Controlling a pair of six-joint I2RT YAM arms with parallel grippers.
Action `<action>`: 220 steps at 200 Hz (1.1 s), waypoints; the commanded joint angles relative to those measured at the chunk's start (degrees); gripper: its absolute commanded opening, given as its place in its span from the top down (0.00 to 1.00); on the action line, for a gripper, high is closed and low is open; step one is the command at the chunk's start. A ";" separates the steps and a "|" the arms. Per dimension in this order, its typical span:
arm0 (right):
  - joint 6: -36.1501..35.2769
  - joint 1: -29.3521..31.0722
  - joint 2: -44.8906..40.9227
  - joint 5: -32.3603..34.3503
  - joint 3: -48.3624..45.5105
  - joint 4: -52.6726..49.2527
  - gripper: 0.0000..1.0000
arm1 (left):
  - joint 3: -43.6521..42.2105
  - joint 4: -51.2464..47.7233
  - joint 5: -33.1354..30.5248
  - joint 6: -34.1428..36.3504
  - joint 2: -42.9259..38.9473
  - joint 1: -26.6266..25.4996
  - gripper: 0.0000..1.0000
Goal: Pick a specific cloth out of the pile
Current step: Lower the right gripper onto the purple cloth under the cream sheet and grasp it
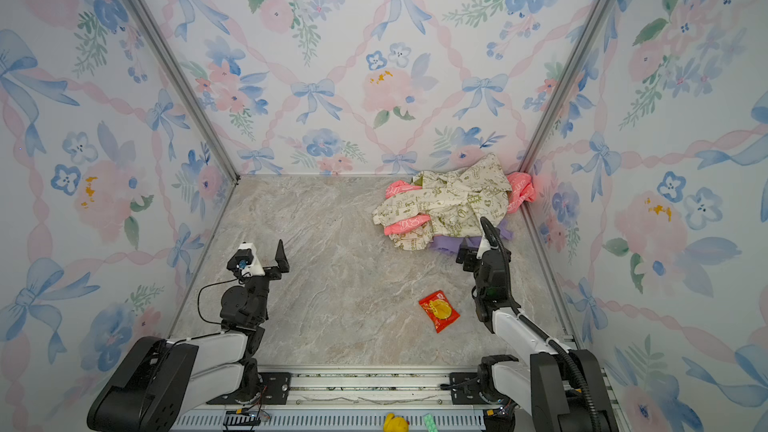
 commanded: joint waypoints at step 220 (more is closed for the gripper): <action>52.87 -7.50 31.04 -21.55 6.84 13.78 0.45 | -0.83 0.52 0.39 -0.85 -0.67 -0.48 0.02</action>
